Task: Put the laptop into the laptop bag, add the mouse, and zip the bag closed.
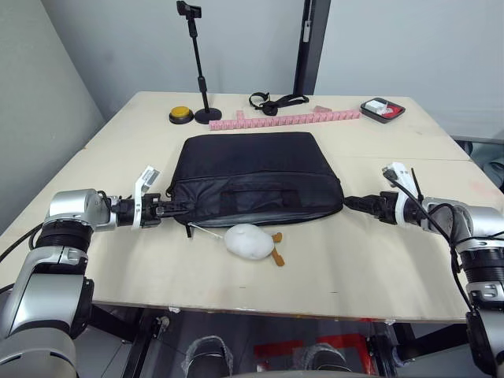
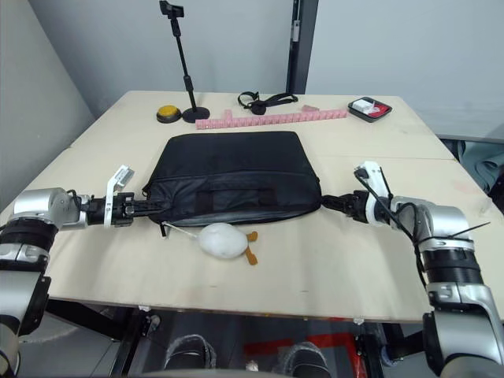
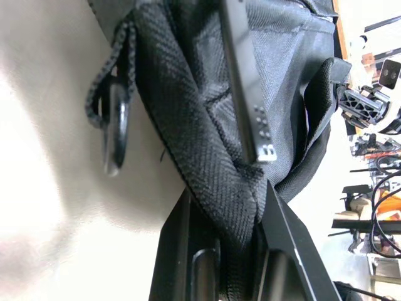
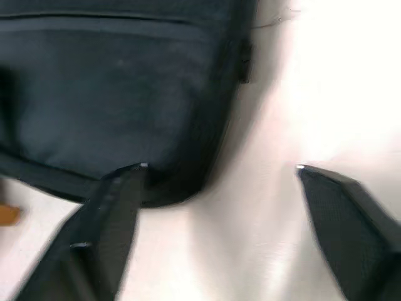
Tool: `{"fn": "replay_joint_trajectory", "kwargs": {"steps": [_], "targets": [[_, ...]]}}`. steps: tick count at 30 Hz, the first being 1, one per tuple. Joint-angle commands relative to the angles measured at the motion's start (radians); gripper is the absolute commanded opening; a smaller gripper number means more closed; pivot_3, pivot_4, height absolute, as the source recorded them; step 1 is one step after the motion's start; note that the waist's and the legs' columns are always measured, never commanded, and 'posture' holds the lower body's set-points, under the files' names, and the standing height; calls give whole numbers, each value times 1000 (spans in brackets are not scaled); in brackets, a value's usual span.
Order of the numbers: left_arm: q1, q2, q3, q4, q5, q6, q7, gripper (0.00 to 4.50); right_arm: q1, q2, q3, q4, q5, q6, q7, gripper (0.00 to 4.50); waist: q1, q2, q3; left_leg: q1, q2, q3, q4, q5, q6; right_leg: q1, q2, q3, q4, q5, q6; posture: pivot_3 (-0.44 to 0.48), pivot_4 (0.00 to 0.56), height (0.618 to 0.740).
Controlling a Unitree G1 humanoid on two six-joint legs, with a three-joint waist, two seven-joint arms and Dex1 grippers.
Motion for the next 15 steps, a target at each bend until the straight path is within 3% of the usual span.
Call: {"fn": "replay_joint_trajectory", "kwargs": {"steps": [1,9,15], "targets": [[-34,6,15,-23,-3,-2,-30,0,11,29,18,-76,18,10,-2,2757,1,0,0,0,0,0,0,0,0,0,0,0,0,0,0,0,150,739],[-28,5,15,-43,5,13,-37,0,47,26,54,-173,17,12,20,74,4,0,0,0,0,0,-1,0,0,0,0,0,-1,0,0,0,150,739],[-21,14,7,-51,16,15,-54,0,112,-40,118,-350,44,16,102,30,8,1,1,-1,0,0,-2,0,-1,0,0,0,-2,0,0,0,150,739]]}}
